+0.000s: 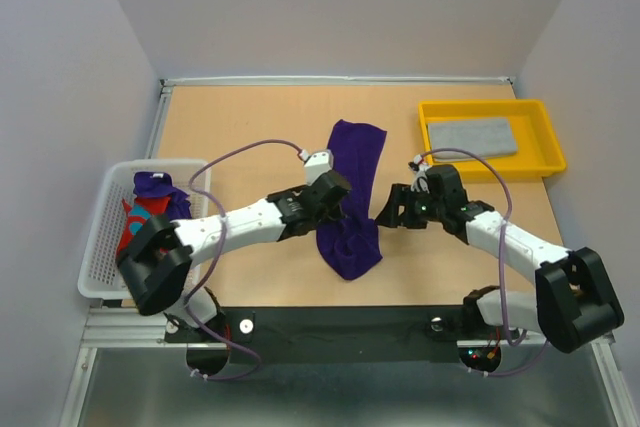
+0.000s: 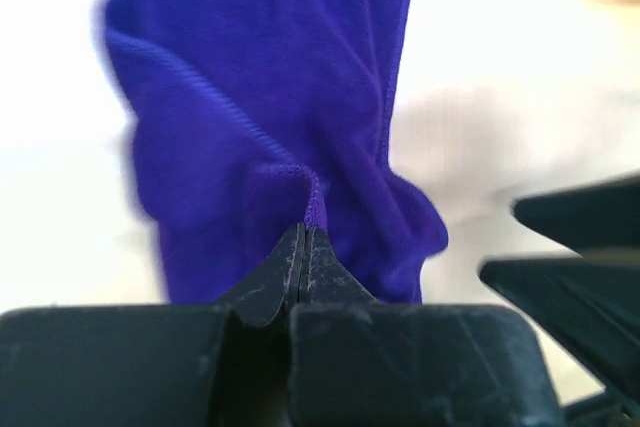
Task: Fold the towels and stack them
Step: Flatten out the crumpled towel
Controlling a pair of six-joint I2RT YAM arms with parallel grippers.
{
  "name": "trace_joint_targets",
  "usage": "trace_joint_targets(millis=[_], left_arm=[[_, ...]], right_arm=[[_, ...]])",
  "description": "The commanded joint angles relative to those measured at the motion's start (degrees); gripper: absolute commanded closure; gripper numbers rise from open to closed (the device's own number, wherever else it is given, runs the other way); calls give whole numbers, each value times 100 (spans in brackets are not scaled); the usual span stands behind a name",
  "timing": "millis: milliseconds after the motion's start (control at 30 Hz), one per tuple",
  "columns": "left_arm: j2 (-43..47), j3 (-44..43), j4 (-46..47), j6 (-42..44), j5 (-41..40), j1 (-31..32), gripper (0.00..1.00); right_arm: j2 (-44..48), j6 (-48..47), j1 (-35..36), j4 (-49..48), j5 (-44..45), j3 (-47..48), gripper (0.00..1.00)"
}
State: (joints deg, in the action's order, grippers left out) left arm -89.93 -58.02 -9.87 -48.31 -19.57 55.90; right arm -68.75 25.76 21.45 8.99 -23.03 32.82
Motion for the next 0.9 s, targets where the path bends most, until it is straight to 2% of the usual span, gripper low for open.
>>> trace_joint_targets(millis=[0,233,333,433,467,533,567,633,733,833,867], left_arm=[[1011,492,-515,-81,-521,-123,100],[2137,1730,-832,-468,-390,-281,100],[2506,2196,-894,-670,-293,-334,100],[2875,2601,-920,-854,-223,-448,100],[3059,2672,-955,-890,-214,-535,100],[3253,2883,-1008,-934,-187,-650,100],[3454,2936,-1034,-943,-187,-711,100],[3718,3068,-1026,-926,-161,-948,100],[3895,3226,-807,-820,-38,-1230,100],[3913,3393,-378,-723,234,-1415,100],[3826,3411,-271,-732,304,-1415,100]], right_arm=[[-357,122,149,-635,-510,-39,27],[-1096,289,491,-1224,-695,-39,27],[-1324,412,579,-1461,-624,-39,31],[-1535,412,588,-1602,-554,-4,42],[-1614,360,597,-1603,-545,23,53],[-1676,299,588,-1594,-449,137,66],[-1711,255,588,-1585,-187,198,82],[-1764,53,553,-1498,339,478,95],[-2106,-342,230,-1155,974,952,99],[-2597,-580,-323,-917,1546,1717,99],[-2713,-642,-439,-752,1660,2119,96]])
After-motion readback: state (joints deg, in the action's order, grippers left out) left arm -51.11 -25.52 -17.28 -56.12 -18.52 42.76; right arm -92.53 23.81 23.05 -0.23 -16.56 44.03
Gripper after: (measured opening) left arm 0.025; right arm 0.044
